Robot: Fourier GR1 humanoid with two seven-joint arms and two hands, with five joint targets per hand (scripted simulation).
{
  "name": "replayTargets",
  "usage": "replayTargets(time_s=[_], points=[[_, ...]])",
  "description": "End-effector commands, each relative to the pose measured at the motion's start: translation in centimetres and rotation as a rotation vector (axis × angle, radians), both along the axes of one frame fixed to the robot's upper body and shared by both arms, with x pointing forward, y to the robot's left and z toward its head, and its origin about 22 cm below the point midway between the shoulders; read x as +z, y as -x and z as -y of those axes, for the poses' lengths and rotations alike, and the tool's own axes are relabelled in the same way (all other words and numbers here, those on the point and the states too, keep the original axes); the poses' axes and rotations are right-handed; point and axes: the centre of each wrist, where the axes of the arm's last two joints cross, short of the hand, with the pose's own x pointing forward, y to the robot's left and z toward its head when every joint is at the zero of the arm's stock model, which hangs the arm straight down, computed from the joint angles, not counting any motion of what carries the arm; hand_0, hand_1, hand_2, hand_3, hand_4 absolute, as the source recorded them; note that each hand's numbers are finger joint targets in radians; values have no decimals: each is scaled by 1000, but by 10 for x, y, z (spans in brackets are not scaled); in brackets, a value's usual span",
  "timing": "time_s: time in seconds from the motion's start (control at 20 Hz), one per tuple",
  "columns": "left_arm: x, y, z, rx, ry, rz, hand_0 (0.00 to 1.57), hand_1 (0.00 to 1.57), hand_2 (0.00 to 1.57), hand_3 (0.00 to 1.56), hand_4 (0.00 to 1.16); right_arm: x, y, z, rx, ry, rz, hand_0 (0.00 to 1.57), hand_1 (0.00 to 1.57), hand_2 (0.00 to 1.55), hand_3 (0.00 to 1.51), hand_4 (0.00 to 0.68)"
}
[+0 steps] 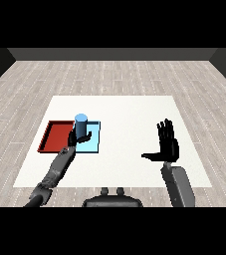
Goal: Pick the blue can and put it in the blue box
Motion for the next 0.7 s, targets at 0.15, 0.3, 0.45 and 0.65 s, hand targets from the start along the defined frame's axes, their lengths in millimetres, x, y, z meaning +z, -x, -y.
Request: replayTargets(time_s=[0.15, 0.3, 0.45, 0.65], points=[[3, -29, -29, 105, -80, -156, 1571, 1571, 1571, 1499, 1062, -5, -9, 8, -42, 12, -31, 0, 0, 0, 0, 0], [1, -31, -45, 168, -141, -280, 1571, 1571, 1571, 1444, 1033, -14, -18, 2, -63, 18, -54, 0, 0, 0, 0, 0], [2, -35, -49, 199, -183, -349, 1571, 1571, 1536, 1413, 966, -11, -27, -5, -57, -25, -77, 0, 0, 0, 0, 0], [-9, -35, -20, 163, -216, -449, 1571, 1571, 1467, 1188, 938, -43, -37, 6, -51, -31, -81, 0, 0, 0, 0, 0]])
